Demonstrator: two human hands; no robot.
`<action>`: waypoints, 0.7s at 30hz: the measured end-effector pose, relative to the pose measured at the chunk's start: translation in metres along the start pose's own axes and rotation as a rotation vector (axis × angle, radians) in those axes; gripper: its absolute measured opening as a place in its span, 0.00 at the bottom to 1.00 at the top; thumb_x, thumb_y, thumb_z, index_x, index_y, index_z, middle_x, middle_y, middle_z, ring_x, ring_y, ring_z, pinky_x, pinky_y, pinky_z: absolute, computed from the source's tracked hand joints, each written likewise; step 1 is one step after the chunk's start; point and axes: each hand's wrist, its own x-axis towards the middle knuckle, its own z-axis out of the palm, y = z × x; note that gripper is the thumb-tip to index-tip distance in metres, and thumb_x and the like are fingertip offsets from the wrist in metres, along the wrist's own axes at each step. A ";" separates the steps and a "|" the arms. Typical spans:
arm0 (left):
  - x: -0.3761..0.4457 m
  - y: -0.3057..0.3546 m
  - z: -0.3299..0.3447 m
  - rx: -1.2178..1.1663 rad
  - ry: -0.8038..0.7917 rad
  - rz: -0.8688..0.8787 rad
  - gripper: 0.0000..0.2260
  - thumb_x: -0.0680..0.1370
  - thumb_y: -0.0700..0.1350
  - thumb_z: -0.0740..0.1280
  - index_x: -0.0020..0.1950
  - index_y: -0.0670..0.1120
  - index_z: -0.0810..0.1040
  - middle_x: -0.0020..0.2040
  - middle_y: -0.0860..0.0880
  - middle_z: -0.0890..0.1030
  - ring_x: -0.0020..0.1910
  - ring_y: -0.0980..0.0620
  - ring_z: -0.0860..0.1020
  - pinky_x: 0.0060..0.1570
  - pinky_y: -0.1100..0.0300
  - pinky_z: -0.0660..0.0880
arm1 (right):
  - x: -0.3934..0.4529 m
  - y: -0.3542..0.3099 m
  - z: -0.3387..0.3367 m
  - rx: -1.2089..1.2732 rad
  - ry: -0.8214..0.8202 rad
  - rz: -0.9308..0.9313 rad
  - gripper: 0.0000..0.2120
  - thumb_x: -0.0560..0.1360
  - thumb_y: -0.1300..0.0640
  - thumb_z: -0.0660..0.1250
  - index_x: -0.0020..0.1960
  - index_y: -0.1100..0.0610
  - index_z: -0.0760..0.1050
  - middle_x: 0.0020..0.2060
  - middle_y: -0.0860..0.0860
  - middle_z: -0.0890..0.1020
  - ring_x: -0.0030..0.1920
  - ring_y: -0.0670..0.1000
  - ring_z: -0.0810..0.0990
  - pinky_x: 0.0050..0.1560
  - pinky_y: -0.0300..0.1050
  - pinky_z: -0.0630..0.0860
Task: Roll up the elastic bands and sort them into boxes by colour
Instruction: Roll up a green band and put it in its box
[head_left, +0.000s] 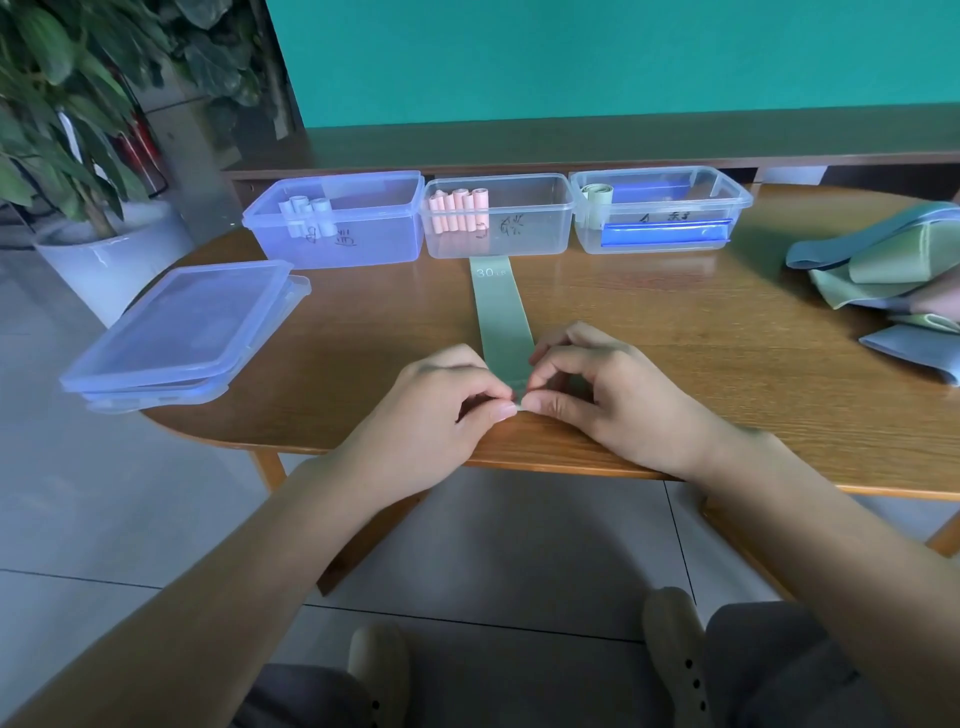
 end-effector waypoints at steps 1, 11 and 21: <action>0.000 0.000 0.000 -0.003 0.004 0.003 0.06 0.78 0.48 0.71 0.53 0.49 0.86 0.47 0.57 0.78 0.45 0.59 0.77 0.46 0.68 0.73 | 0.000 0.001 -0.001 0.006 -0.008 0.003 0.07 0.76 0.49 0.73 0.50 0.52 0.83 0.54 0.45 0.76 0.53 0.45 0.78 0.56 0.30 0.69; 0.001 0.002 0.000 -0.042 0.030 0.012 0.08 0.77 0.45 0.74 0.56 0.50 0.85 0.48 0.58 0.78 0.46 0.61 0.76 0.47 0.73 0.71 | 0.005 0.005 0.000 -0.032 0.020 -0.013 0.07 0.77 0.49 0.71 0.48 0.52 0.85 0.53 0.46 0.77 0.51 0.41 0.77 0.54 0.36 0.71; 0.009 -0.001 0.004 0.009 0.037 0.006 0.04 0.79 0.45 0.70 0.51 0.50 0.85 0.47 0.57 0.79 0.46 0.59 0.76 0.47 0.62 0.74 | 0.007 0.003 0.004 -0.053 0.103 0.001 0.04 0.78 0.53 0.72 0.51 0.52 0.83 0.54 0.46 0.76 0.46 0.45 0.79 0.53 0.37 0.74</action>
